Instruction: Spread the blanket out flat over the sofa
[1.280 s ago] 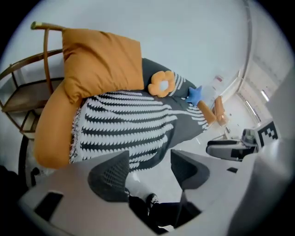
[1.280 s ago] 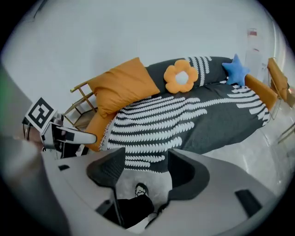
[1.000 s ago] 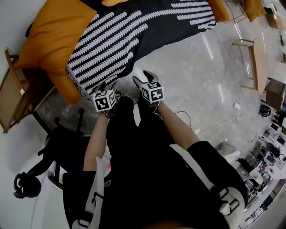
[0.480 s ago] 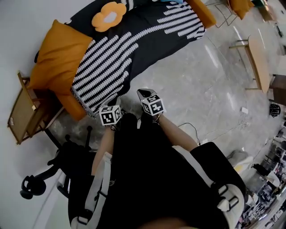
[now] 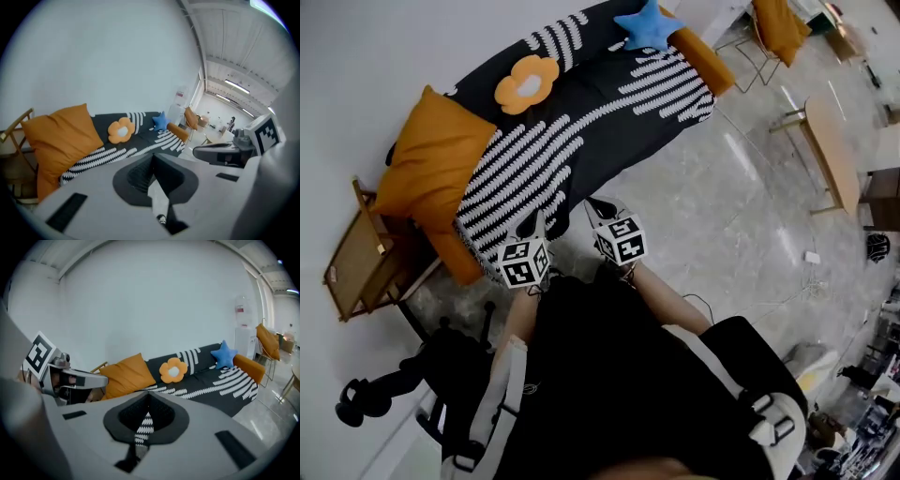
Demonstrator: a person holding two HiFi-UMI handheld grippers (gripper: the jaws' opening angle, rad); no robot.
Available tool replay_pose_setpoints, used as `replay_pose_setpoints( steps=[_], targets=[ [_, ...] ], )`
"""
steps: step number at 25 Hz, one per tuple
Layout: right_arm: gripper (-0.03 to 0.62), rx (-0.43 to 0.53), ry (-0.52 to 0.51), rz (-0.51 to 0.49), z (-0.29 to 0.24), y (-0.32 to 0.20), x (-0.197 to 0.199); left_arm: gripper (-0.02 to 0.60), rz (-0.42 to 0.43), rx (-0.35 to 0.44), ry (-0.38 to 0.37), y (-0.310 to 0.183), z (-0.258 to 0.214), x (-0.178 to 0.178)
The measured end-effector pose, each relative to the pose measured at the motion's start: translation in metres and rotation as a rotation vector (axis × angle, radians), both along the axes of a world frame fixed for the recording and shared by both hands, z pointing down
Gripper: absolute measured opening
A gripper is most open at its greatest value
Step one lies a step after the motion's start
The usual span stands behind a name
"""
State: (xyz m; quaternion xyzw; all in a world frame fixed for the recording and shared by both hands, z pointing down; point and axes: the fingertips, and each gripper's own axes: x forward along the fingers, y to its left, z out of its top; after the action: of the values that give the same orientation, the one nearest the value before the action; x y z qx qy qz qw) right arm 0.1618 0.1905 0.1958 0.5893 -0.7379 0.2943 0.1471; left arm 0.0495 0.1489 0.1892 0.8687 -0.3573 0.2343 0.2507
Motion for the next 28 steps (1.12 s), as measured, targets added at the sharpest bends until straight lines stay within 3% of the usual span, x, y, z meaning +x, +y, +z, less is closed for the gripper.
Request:
replay_pose_setpoints(
  steps=[8, 15, 24, 28],
  targets=[
    [0.009, 0.258, 0.081, 0.033, -0.113, -0.031, 0.019, 0.021, -0.027, 0.244, 0.12, -0.038, -0.116, 0.023],
    [0.009, 0.451, 0.139, 0.069, -0.212, -0.042, 0.039, 0.021, -0.009, 0.479, 0.203, -0.04, -0.218, 0.04],
    [0.009, 0.592, 0.266, 0.11, -0.279, -0.029, 0.056, 0.021, 0.027, 0.632, 0.234, -0.021, -0.276, 0.04],
    [0.009, 0.63, 0.298, 0.114, -0.287, -0.022, 0.057, 0.021, 0.042, 0.616, 0.26, -0.009, -0.274, 0.038]
  ],
)
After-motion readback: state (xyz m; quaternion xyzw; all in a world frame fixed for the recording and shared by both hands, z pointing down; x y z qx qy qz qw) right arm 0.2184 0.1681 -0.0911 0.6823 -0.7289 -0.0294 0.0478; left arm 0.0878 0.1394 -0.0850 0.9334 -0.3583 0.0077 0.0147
